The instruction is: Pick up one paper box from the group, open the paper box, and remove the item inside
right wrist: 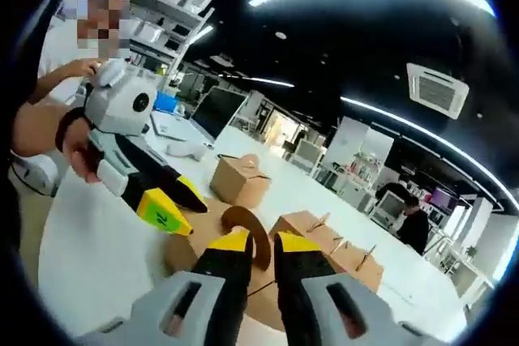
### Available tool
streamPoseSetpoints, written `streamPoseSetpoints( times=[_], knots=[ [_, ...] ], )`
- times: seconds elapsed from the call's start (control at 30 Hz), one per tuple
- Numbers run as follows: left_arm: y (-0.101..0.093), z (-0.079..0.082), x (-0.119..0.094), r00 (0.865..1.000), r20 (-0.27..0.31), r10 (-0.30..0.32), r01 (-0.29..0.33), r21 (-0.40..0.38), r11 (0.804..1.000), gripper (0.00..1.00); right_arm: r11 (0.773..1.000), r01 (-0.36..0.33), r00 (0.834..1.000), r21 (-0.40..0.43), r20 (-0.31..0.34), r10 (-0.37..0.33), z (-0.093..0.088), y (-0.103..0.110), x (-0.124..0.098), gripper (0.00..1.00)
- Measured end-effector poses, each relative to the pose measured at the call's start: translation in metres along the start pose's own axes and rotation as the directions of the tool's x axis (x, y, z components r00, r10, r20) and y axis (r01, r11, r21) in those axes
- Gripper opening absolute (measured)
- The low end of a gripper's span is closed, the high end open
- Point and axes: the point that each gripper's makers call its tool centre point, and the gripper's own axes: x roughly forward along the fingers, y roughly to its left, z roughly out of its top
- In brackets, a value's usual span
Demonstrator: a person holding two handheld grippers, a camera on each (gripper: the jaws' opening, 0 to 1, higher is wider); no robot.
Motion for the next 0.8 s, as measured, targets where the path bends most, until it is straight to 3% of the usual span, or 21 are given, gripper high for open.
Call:
streamPoseSetpoints(
  times=[0.53,0.8],
  knots=[
    [0.000,-0.002,0.000,1.000,0.003,-0.005,0.005,-0.018,1.000,0.31,0.999,-0.018,1.000,0.032,-0.018,0.019,-0.012,-0.001,0.002,0.05],
    [0.000,-0.002,0.000,1.000,0.004,-0.006,0.006,-0.019,1.000,0.31,1.000,-0.030,0.999,0.007,-0.022,0.030,-0.013,0.001,0.000,0.04]
  ],
)
